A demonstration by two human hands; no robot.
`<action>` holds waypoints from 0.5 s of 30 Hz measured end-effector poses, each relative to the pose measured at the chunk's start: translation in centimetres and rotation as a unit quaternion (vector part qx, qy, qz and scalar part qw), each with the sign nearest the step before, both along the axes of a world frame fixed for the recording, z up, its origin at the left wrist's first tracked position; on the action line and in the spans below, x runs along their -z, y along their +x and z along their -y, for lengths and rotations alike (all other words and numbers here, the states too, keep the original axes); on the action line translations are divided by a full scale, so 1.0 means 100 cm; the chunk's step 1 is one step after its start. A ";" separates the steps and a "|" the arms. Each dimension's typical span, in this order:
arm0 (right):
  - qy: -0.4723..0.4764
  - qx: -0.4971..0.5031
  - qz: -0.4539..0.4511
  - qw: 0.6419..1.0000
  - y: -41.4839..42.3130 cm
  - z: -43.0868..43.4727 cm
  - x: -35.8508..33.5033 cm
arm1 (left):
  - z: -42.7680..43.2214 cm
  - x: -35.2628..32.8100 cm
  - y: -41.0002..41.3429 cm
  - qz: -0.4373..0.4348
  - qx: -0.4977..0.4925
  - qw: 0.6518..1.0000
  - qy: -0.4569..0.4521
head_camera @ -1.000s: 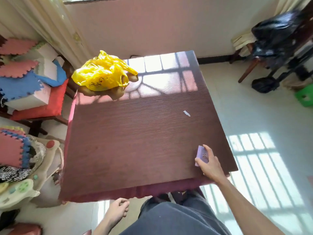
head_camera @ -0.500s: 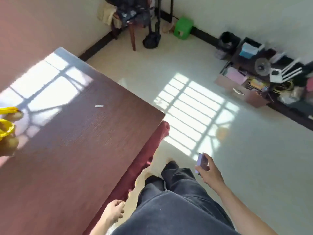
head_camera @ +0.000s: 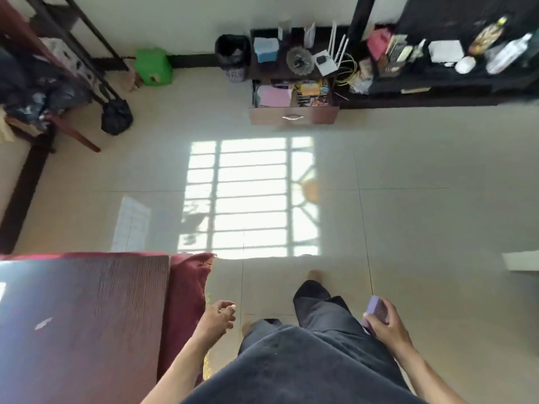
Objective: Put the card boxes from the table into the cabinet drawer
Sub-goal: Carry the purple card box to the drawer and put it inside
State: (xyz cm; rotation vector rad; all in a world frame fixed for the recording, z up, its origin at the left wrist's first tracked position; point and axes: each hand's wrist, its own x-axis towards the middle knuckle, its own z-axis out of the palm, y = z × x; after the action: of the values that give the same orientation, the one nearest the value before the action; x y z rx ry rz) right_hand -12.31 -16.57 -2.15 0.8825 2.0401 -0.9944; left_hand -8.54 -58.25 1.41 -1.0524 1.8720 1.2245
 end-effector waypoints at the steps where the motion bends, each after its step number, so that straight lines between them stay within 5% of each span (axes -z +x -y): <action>1: -0.002 0.001 0.005 1.000 -0.008 -0.010 0.003 | -0.009 -0.002 -0.017 -0.003 0.017 1.000 0.000; 7: -0.018 -0.026 -0.002 0.999 -0.099 -0.037 0.010 | -0.036 -0.013 -0.090 -0.004 0.033 0.999 -0.012; 15: -0.155 -0.004 -0.025 0.988 -0.268 0.010 -0.023 | -0.014 -0.005 -0.166 0.051 0.015 0.998 -0.014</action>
State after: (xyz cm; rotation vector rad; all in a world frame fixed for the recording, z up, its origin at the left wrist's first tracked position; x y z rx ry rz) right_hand -39.16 -17.56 0.12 0.6897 1.8594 -1.2991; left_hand -25.18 -56.82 1.89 -1.0780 1.8246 1.1099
